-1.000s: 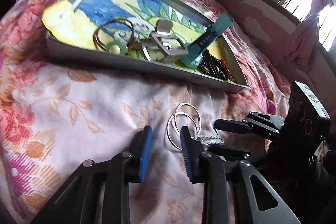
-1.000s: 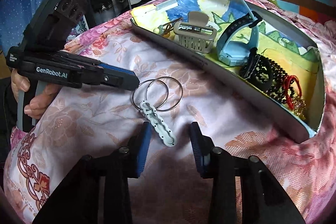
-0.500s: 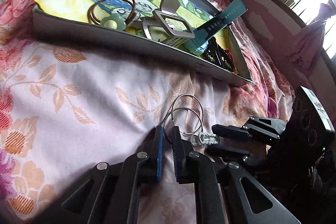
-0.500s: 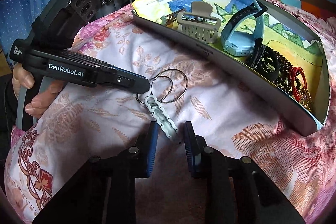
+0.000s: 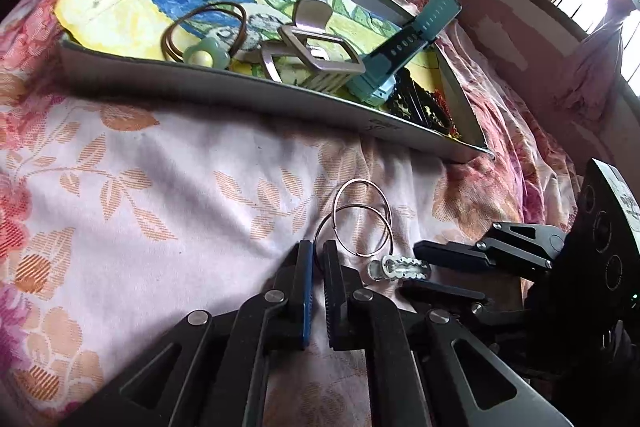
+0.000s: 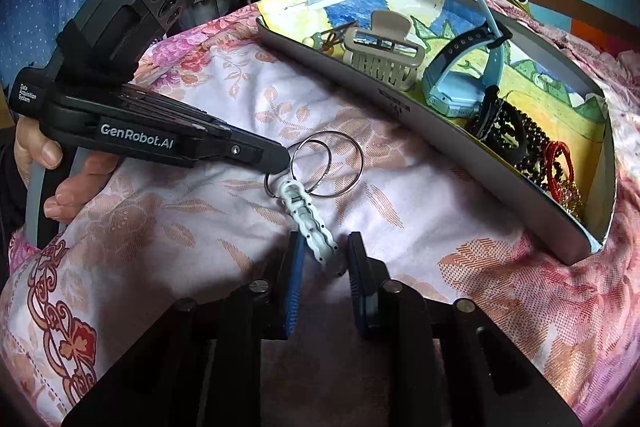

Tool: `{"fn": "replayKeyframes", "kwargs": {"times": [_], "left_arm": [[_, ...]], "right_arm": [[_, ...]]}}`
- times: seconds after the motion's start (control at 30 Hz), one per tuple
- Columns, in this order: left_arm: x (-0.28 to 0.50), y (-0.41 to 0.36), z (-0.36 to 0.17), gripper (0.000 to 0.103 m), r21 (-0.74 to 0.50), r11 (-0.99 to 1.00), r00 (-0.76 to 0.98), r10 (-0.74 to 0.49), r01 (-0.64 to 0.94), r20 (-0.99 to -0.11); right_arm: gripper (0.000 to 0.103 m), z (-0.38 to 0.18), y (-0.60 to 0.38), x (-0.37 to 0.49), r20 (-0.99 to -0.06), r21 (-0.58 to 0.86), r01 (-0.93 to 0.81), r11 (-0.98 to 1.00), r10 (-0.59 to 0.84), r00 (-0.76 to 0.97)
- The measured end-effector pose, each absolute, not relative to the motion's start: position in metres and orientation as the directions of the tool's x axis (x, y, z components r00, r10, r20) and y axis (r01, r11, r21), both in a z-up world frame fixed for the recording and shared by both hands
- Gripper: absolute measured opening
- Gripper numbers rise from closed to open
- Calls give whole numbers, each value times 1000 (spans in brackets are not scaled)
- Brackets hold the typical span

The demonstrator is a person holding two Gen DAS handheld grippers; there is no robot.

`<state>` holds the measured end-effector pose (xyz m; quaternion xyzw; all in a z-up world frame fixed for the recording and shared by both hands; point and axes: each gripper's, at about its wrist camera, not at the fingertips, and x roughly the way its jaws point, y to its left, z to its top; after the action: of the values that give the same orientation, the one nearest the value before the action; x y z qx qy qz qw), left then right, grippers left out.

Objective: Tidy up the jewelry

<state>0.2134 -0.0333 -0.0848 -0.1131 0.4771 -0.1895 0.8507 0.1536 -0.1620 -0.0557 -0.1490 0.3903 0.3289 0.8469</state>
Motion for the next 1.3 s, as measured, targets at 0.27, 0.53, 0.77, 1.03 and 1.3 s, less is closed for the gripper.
{"fn": "replayKeyframes", "kwargs": {"times": [0.27, 0.53, 0.77, 1.03, 1.3], "left_arm": [[204, -26, -71, 3, -323, 926, 544, -377, 196, -750], [194, -29, -56, 3, -228, 951, 617, -310, 210, -724], [190, -23, -49, 3, -202, 961, 660, -277, 190, -698], [187, -15, -18, 3, -236, 952, 754, -301, 197, -585], [200, 16, 22, 3, -288, 950, 850, -248, 120, -465]], "right_arm": [[3, -50, -167, 152, -745, -10, -665, 747, 438, 503], [3, -47, -169, 151, -732, -7, -658, 753, 445, 516], [3, -36, -173, 145, -696, -15, -650, 760, 459, 553], [3, -9, -186, 147, -582, 6, -595, 803, 487, 651], [3, 7, -198, 172, -482, 29, -483, 875, 436, 760]]}}
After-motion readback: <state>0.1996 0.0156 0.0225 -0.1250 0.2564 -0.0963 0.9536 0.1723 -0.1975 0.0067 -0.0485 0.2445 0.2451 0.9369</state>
